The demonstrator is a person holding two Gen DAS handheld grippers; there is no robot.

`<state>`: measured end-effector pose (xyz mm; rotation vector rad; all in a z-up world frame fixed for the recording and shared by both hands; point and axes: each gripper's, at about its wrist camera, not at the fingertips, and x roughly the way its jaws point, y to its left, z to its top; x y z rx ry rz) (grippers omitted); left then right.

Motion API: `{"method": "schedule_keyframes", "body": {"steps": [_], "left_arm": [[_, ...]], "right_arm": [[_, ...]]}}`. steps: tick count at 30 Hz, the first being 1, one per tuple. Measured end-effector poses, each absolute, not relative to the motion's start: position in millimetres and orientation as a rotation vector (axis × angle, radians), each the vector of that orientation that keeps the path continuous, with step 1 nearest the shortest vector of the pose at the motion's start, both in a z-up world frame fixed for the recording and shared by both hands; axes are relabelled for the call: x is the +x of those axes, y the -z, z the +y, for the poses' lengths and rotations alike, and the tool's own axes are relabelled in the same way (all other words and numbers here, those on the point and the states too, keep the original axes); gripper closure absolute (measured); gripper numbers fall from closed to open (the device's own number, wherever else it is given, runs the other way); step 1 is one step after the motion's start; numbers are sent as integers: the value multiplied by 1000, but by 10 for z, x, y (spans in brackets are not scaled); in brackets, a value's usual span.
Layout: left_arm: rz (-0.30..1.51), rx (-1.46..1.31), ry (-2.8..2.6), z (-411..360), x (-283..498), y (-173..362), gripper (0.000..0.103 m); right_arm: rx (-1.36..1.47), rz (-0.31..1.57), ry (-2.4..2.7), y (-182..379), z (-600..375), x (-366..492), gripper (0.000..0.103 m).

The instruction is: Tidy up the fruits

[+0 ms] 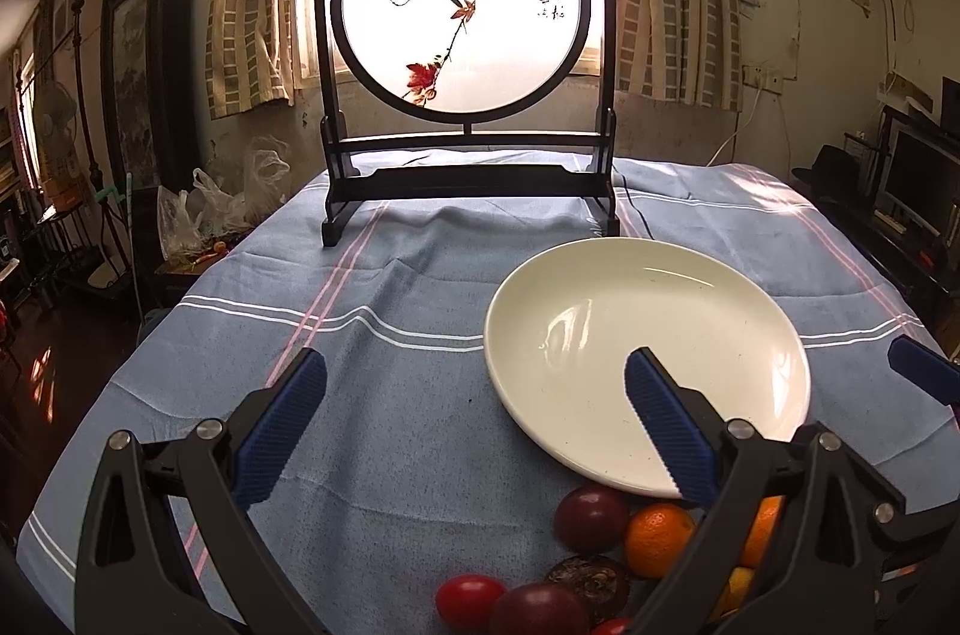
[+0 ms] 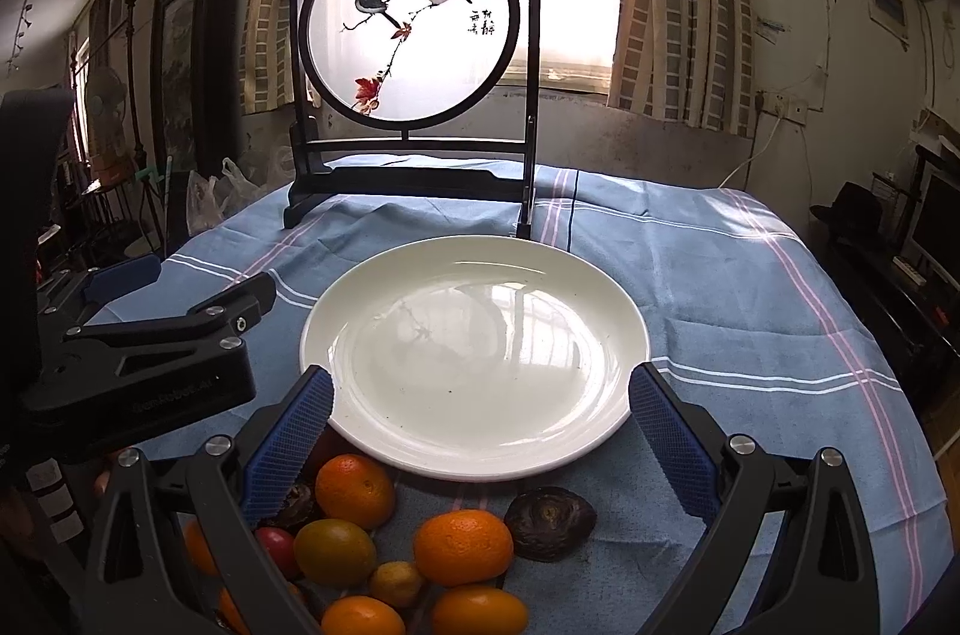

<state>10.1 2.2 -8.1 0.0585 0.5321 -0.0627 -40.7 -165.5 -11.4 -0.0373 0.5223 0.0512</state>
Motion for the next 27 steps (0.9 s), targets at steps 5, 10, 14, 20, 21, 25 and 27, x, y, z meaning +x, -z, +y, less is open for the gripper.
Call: {"method": "schedule_keyframes", "body": {"steps": [5,10,14,20,21,25,27], "left_arm": [[510,68,77,7,74,45,5],[457,53,102,61,-54,-124,5],[450,61,130,247,-287,-206,5],[520,135,171,564,-619,-100,5],[533,143,181,606,-672,-69,5],[570,194,230,690,-866,70,5],[590,223,270,686,-947,141,5]], "right_arm": [[-44,519,-60,111,-1628,-419,4],[-43,513,-55,60,-1648,-451,4],[-35,518,-75,-31,-1758,-627,4],[-65,575,-153,-59,-1911,-1007,4],[-78,584,-161,-45,-1928,-1073,4],[-148,619,-174,49,-1992,-1301,4],[-174,657,-187,145,-2020,-1368,4]]}}
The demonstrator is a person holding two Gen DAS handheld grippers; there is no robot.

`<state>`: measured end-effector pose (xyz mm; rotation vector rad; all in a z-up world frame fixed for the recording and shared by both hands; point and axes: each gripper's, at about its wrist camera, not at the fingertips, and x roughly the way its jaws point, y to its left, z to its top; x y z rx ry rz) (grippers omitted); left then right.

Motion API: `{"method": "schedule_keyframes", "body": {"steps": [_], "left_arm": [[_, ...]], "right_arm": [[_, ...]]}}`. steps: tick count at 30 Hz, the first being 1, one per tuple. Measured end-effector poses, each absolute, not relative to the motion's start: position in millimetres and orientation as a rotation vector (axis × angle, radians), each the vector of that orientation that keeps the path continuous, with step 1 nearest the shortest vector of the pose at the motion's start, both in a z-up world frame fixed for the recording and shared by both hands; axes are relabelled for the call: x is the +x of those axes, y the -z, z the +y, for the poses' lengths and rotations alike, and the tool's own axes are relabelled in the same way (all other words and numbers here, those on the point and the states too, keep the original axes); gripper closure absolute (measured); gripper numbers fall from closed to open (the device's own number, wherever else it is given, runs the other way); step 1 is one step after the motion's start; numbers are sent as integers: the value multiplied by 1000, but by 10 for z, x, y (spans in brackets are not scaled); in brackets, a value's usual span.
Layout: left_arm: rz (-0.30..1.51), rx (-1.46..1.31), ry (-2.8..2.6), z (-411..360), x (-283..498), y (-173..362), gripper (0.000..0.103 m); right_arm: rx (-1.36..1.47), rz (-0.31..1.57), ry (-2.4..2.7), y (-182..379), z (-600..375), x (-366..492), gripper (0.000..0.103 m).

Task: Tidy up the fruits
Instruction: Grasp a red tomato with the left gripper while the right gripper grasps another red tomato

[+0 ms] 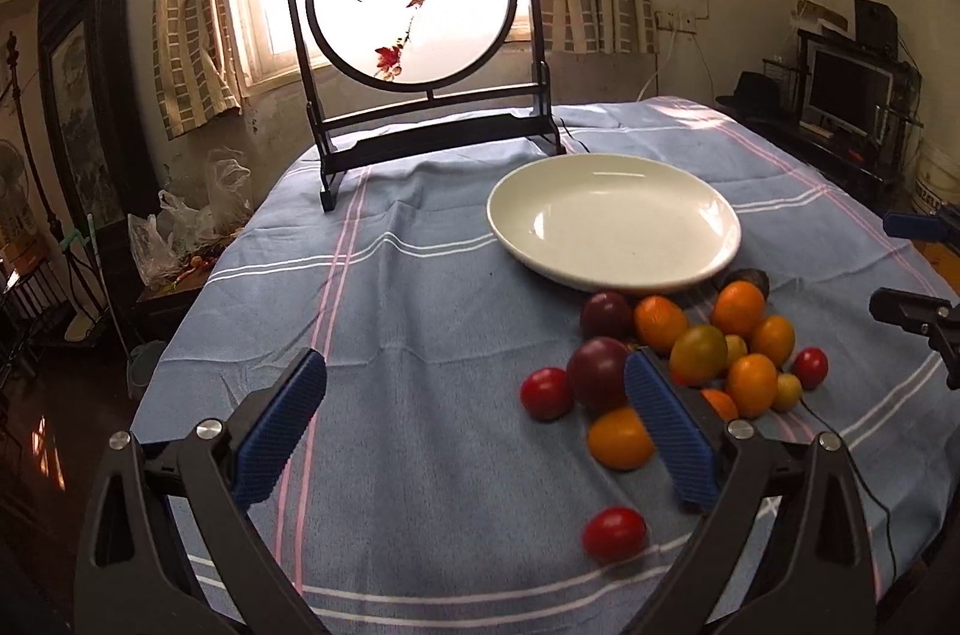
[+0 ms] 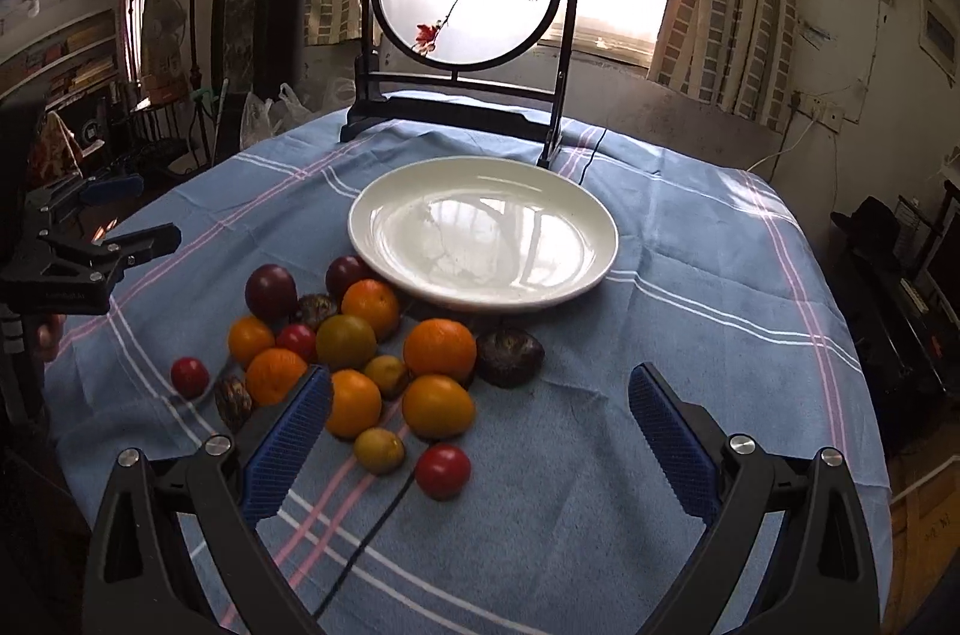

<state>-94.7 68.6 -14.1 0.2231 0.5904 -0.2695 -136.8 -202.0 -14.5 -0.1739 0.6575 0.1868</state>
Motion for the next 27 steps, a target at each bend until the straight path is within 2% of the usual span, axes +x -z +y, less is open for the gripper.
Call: {"method": "schedule_keyframes", "body": {"steps": [5,7,14,16,17,18,20,24,25,26,27], "left_arm": [[667,297,366,619,-1130,437,5],[716,327,410,557,-1184,552,5],[808,336,465,388,-1102,747,5],[840,323,472,363,-1032,794,16],[868,315,483,351,-997,826,31],[896,302,491,343,-955,860,40],[938,280,515,338,-910,920,47],[929,288,536,307,-922,915,49],[925,294,538,292,-929,917,51],[920,299,538,276,-937,917,60],[920,296,548,270,-937,910,70]], "right_arm": [[-166,776,-242,463,-2107,-1415,4],[-171,810,-261,561,-2109,-1414,14],[-155,872,-306,666,-2084,-1339,24],[-154,888,-305,688,-2089,-1279,30],[-153,899,-305,703,-2087,-1247,31],[-146,905,-310,713,-2092,-1221,34],[-143,927,-317,743,-2087,-1166,36],[-136,963,-332,804,-2064,-1040,43],[-138,970,-333,822,-2055,-1007,50],[-138,982,-345,844,-2046,-975,55],[-133,991,-361,858,-2036,-951,66]]}}
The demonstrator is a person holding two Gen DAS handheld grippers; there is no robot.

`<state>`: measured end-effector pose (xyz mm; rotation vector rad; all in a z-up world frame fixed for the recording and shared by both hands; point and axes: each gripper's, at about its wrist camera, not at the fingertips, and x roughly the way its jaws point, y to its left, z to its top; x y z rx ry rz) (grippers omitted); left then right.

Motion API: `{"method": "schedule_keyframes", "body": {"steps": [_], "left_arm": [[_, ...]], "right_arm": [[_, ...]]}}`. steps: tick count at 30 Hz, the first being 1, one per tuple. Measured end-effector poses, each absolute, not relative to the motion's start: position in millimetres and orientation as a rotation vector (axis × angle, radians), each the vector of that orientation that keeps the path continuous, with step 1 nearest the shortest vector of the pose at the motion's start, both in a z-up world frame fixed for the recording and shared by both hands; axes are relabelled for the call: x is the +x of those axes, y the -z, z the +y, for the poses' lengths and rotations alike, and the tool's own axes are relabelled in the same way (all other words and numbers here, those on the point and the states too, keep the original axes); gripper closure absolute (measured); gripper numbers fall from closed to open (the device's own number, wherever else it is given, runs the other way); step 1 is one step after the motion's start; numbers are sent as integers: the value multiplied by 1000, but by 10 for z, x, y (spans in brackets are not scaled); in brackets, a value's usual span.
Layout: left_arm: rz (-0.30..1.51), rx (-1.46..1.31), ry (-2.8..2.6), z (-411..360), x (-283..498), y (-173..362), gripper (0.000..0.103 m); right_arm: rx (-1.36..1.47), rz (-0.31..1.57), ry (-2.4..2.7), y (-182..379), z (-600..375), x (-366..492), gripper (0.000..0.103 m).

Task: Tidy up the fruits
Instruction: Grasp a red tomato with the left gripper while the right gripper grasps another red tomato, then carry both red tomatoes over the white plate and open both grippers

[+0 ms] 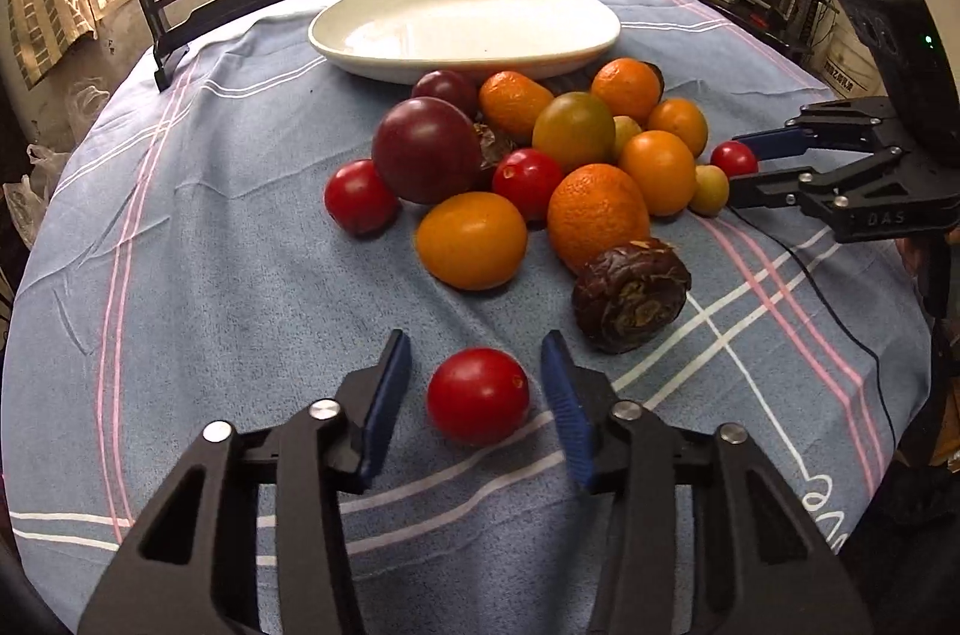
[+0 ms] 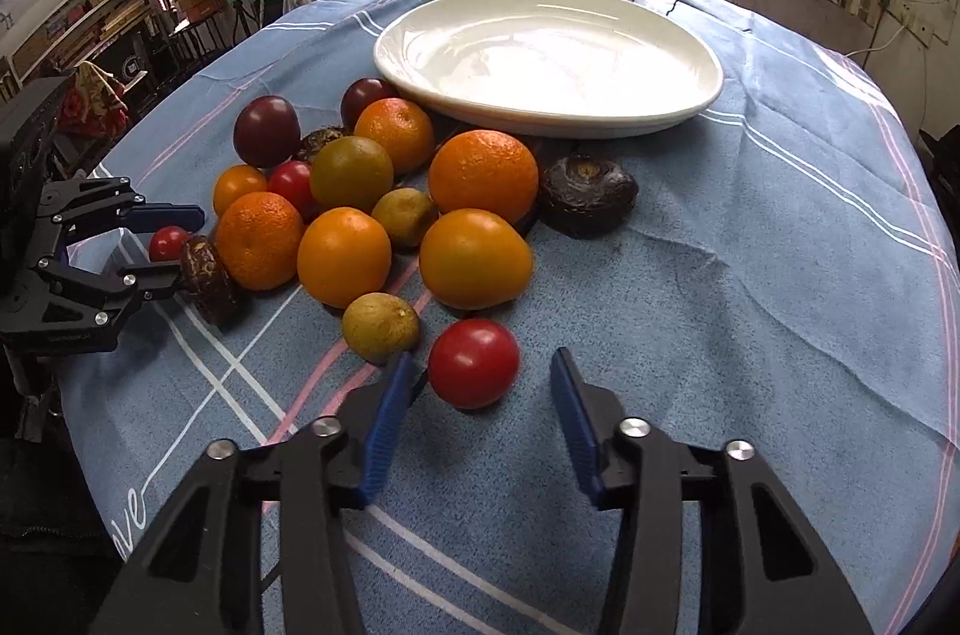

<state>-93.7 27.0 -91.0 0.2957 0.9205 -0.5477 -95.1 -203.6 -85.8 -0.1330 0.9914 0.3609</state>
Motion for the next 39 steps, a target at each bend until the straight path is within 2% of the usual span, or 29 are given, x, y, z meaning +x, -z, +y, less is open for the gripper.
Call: {"method": "schedule_keyframes", "body": {"steps": [1,3,8,13,20,28,39], "left_arm": [[924,289,554,270,-934,901,72],[927,287,553,276,-938,888,74],[912,265,553,323,-938,773,74],[813,276,551,200,-823,390,74],[686,211,377,-263,-106,-96,73],[775,171,239,-581,689,165,73],[811,216,202,-607,943,419,73]], "right_arm": [[-143,987,-360,849,-2028,-937,73],[-172,982,-367,841,-1995,-947,76],[-156,963,-377,703,-2051,-998,76],[-158,902,-377,404,-2095,-910,76],[-124,748,-325,-96,-2084,-366,76],[-80,762,-299,0,-2020,335,75],[-70,822,-306,275,-1952,743,74]]}}
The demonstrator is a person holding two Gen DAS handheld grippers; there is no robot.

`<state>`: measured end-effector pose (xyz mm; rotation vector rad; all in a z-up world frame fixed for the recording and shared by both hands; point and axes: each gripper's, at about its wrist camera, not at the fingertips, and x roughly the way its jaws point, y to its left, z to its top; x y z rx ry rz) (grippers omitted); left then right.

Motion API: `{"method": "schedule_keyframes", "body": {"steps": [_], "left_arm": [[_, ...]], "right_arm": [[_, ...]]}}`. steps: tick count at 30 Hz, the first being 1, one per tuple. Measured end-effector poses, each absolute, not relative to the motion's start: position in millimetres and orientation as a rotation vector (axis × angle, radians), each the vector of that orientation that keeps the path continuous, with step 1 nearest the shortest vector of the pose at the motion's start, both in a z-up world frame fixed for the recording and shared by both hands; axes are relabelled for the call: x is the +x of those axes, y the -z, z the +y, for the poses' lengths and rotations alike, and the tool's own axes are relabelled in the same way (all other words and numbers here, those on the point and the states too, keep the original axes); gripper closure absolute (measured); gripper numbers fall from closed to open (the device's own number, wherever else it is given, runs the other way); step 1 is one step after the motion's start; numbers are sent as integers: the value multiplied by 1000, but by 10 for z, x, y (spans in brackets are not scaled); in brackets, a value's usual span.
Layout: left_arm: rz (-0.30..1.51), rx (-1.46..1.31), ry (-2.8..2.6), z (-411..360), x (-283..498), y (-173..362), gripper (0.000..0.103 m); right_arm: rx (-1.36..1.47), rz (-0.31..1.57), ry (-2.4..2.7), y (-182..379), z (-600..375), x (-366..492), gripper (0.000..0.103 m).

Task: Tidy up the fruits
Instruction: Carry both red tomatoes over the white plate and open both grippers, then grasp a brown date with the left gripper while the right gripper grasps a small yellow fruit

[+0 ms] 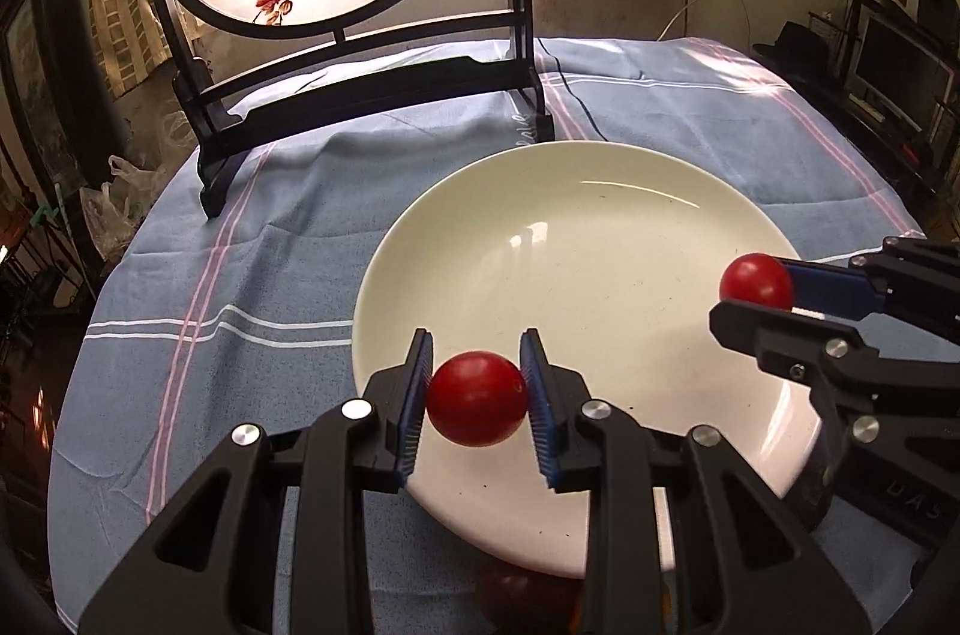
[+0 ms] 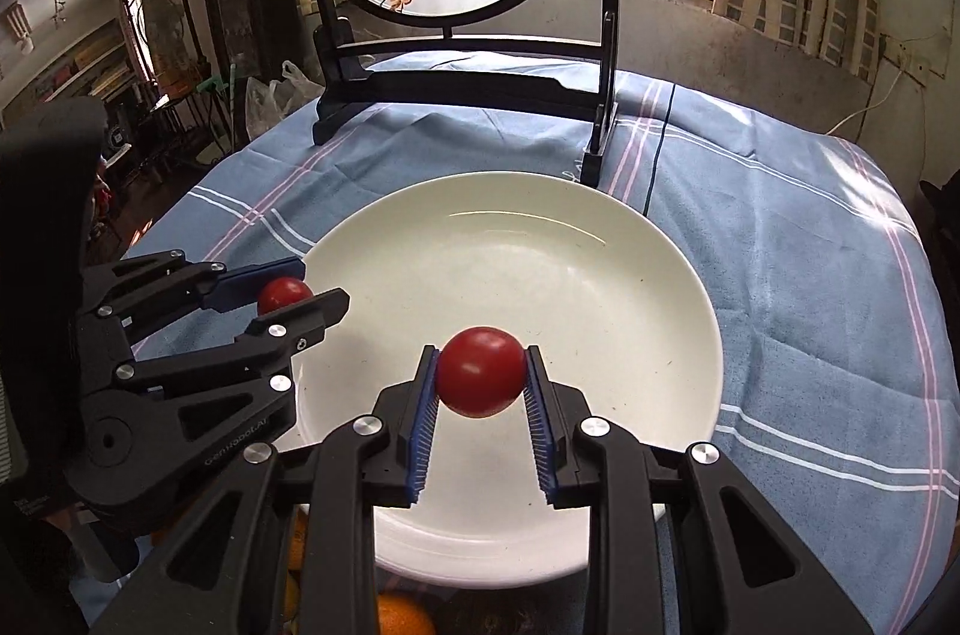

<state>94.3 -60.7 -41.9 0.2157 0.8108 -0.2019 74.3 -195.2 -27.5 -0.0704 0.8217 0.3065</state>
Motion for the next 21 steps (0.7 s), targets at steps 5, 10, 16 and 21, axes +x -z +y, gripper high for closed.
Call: {"method": "schedule_keyframes", "body": {"steps": [5,10,16,21], "left_arm": [[815,220,198,-617,955,438,51],[784,217,197,-597,872,332,38],[764,209,215,-487,621,212,38],[722,217,252,-235,170,96,31]], "right_arm": [[-76,818,-289,301,-1942,773,63],[-66,795,-287,191,-2016,639,58],[-91,773,-344,68,-2040,118,47],[-134,796,-404,112,-2037,-500,45]]}}
